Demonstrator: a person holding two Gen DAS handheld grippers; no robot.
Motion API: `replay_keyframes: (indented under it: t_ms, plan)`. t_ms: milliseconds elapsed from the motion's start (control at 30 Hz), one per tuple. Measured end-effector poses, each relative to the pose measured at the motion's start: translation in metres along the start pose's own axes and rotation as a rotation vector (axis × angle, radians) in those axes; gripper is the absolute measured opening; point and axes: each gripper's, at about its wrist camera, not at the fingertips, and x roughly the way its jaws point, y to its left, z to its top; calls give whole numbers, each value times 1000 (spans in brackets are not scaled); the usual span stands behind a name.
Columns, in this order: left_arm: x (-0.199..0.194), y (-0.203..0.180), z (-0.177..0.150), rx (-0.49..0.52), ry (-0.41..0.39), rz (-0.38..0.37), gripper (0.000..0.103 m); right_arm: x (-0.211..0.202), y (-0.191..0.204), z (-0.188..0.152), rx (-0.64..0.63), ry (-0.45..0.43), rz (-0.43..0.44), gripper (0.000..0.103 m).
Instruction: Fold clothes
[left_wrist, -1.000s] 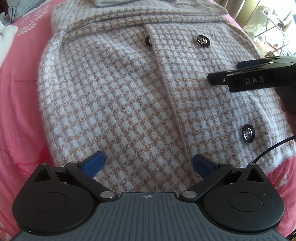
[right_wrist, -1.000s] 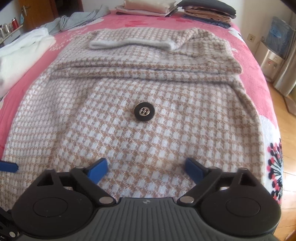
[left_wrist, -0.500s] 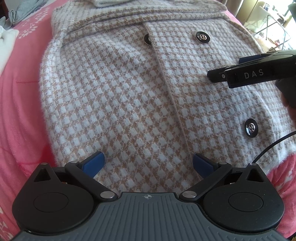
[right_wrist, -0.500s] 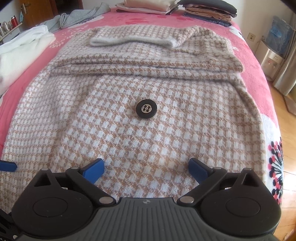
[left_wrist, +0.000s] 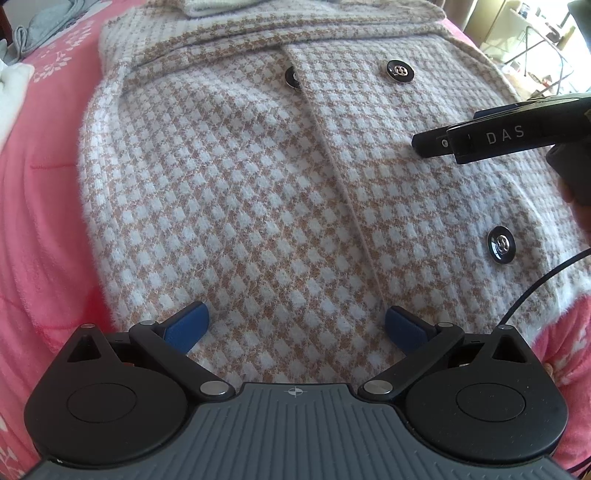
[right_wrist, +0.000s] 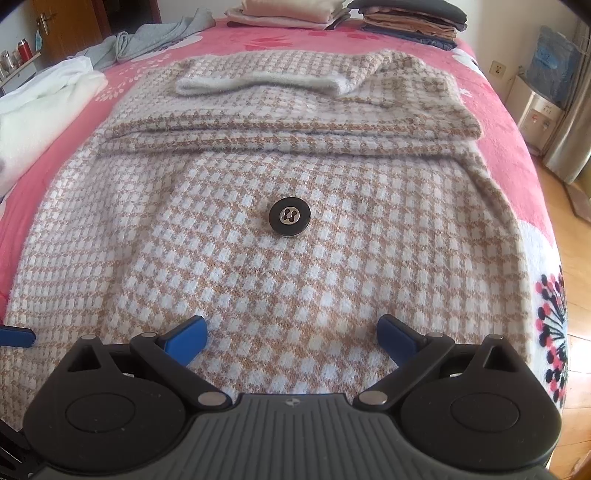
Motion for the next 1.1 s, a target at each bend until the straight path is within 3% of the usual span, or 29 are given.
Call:
replay_keyframes:
  t_ms: [300,467,600,767,833,1100]
  plan:
    - [-17,25,-3,-40,-5,-108,101,1,0,0,11,3,4,102]
    - [-24,72,6,-166,-34,-190,101,4,1,1,22,10,-4,103]
    - [-11,105,8,-288,29,-280,98,5,2,2,21,13,-5,103]
    - [-8,120,5,-337,23,-344,95,4,1,1,18,10,-4,103]
    - [-7,123,6,-355,21,-333,85,4,1,1,18,11,-4,103]
    - [-4,138,-2,-411,-2,-345,64,4,1,1,17,11,-6,103]
